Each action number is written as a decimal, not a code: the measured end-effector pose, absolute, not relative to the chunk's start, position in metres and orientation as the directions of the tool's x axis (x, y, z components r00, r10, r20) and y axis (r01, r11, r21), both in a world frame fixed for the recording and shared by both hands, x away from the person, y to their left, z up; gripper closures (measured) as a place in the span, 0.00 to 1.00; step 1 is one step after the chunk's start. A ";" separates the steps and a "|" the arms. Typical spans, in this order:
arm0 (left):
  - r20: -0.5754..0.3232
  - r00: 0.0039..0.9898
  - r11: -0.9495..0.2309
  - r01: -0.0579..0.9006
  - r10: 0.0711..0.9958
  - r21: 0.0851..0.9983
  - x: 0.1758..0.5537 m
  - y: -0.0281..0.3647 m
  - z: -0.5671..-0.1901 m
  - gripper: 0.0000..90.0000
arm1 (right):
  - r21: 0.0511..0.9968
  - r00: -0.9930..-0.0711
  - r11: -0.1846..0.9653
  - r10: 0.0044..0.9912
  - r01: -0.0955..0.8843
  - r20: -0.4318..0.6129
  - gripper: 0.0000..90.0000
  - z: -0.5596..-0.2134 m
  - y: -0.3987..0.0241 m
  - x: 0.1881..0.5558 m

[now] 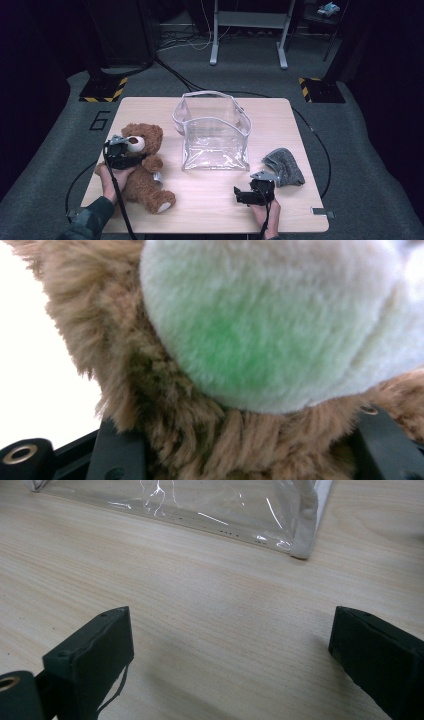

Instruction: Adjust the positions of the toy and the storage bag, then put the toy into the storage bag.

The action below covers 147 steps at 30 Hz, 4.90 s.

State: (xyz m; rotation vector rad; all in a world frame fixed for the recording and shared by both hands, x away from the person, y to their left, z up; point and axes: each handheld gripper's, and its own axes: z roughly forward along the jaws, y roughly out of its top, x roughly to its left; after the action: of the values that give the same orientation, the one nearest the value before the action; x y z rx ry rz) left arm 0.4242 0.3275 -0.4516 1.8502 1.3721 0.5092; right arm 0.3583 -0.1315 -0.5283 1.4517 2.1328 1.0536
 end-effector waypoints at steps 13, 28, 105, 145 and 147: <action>-0.064 0.330 -0.130 0.535 0.942 0.835 0.416 0.337 -0.426 0.50 | 0.743 -0.412 0.228 0.909 0.630 0.070 0.04 -0.528 -0.131 0.359; -0.052 0.322 -0.105 0.450 0.945 0.887 0.411 0.342 -0.409 0.52 | 0.745 -0.413 0.217 0.907 0.631 0.086 0.04 -0.528 -0.133 0.359; 0.056 0.318 -0.125 0.200 0.946 0.972 0.487 0.289 -0.213 0.51 | 0.722 -0.400 0.271 0.917 0.637 0.009 0.03 -0.530 -0.123 0.359; 0.041 0.418 -0.088 0.094 0.908 0.992 0.549 0.160 -0.221 0.50 | 0.724 -0.418 0.289 0.908 0.626 -0.001 0.03 -0.530 -0.124 0.359; 0.048 0.425 -0.094 0.088 0.904 0.992 0.551 0.155 -0.224 0.50 | 0.725 -0.405 0.278 0.914 0.630 0.002 0.03 -0.530 -0.123 0.359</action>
State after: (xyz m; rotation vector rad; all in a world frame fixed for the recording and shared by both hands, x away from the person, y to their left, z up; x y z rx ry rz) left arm 0.5509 0.1549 -0.2240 1.5145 0.9166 0.8769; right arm 0.3590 -0.1231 -0.5305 1.3911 2.1360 0.9184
